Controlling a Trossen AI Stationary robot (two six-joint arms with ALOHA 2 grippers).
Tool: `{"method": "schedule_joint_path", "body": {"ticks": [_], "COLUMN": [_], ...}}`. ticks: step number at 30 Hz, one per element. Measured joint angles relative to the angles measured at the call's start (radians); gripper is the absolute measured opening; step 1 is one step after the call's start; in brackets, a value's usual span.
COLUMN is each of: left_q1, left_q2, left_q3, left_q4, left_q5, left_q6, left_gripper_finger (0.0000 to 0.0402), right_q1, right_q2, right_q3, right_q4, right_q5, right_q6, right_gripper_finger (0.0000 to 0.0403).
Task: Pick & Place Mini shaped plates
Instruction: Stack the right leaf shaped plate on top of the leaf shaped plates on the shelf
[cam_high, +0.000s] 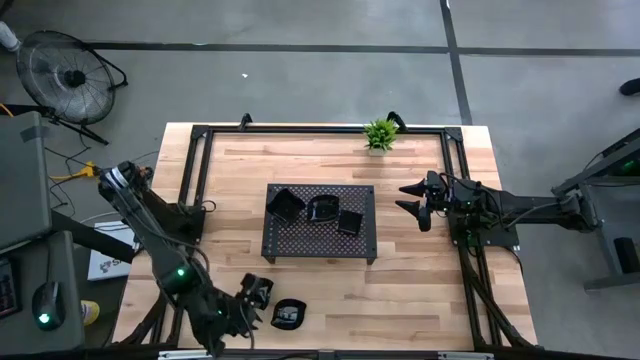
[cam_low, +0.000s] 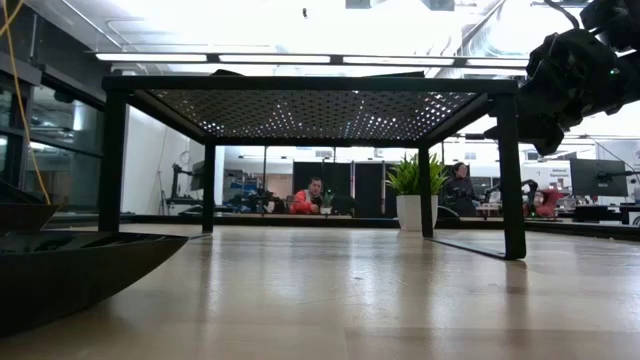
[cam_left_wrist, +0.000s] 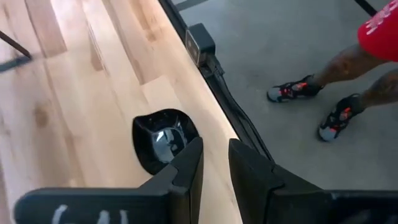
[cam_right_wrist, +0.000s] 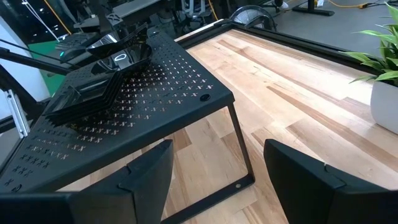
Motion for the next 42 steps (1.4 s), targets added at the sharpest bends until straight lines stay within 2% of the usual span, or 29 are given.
{"method": "schedule_joint_path", "body": {"ticks": [16,33,42], "left_q1": [0.002,0.001,0.001], "left_q2": [0.182,0.347,0.384], "left_q3": [0.000,0.000,0.000], "left_q4": [0.119,0.139,0.147], "left_q5": [-0.016,0.031,-0.084], "left_q6": [-0.155,-0.125,-0.125], "left_gripper_finger": [0.0074,0.0074,0.0074], "right_q1": [0.000,0.000,0.000], "right_q2": [0.000,0.000,0.000], "right_q3": [0.000,0.000,0.000], "right_q4": [0.000,0.000,0.000], "right_q5": [0.000,0.000,0.000], "right_q6": [0.000,0.000,0.000], "right_gripper_finger": [0.0246,0.0246,0.0246]}}
